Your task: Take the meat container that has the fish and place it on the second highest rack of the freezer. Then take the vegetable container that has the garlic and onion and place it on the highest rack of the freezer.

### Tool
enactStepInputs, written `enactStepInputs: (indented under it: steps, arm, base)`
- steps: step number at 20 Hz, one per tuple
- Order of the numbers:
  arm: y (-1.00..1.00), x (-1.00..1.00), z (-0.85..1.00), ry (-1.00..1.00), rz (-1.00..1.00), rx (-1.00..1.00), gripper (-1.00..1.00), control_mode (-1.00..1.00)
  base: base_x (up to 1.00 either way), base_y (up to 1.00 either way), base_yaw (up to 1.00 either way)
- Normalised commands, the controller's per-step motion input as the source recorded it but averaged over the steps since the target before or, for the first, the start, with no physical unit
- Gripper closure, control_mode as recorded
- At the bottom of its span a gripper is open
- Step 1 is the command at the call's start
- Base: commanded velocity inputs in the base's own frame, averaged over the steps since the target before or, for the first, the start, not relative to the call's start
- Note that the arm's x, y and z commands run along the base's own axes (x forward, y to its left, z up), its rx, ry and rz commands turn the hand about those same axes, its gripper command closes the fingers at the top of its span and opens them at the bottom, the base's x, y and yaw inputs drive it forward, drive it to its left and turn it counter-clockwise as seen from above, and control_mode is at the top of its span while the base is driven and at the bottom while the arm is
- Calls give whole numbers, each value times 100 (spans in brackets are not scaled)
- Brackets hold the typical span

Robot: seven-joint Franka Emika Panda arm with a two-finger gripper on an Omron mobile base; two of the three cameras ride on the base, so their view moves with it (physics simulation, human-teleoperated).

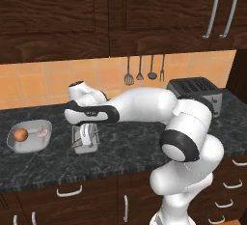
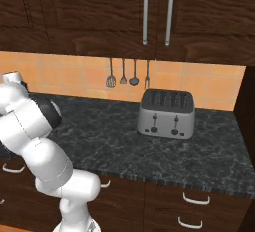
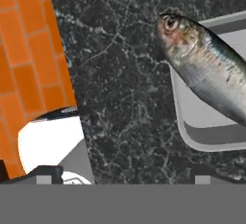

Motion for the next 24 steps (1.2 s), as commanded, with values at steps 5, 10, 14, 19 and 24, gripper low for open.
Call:
enactStepInputs:
  steps: [5,10,14,19,24]
  arm:
    - [1,69,-39,-8,9,10,-100,-100]
    - [-1,8,-38,-9,1,5,-100,-100]
    - [0,0,-36,-15,0,1,-100,-100]
    - [0,-9,-39,0,0,0,-100,-100]
    - [-5,0,-40,0,0,1,-100,-100]
  base:
    - [0,0,0]
    - [0,0,0]
    - [0,0,0]
    - [0,0,0]
    - [0,0,0]
